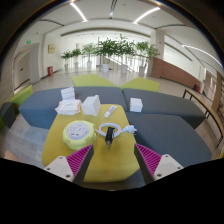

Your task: Unplug charger

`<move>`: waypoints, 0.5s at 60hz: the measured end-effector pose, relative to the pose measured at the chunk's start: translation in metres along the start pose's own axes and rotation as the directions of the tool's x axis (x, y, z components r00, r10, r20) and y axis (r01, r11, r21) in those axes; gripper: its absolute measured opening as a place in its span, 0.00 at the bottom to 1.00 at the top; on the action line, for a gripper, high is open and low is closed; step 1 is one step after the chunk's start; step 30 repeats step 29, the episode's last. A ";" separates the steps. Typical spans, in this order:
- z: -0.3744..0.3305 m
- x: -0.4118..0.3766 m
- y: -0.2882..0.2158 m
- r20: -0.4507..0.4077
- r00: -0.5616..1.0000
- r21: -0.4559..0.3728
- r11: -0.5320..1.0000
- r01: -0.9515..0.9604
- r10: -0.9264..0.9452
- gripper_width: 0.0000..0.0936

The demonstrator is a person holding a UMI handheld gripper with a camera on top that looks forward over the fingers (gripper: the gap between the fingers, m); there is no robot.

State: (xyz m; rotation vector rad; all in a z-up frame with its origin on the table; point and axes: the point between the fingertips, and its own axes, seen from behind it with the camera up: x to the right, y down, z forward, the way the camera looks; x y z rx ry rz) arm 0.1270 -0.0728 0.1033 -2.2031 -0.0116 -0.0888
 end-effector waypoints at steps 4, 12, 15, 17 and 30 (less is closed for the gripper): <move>-0.031 -0.004 0.005 0.008 1.000 0.011 1.000 -0.001 0.001 0.91; -0.070 -0.010 0.021 0.031 0.999 0.020 1.000 0.006 -0.007 0.91; -0.080 -0.005 0.023 0.015 0.999 0.033 0.999 0.040 -0.040 0.90; -0.082 0.001 0.024 -0.004 0.998 0.048 0.997 0.063 -0.063 0.91; -0.068 0.005 0.049 0.053 0.998 0.009 1.000 -0.019 0.018 0.91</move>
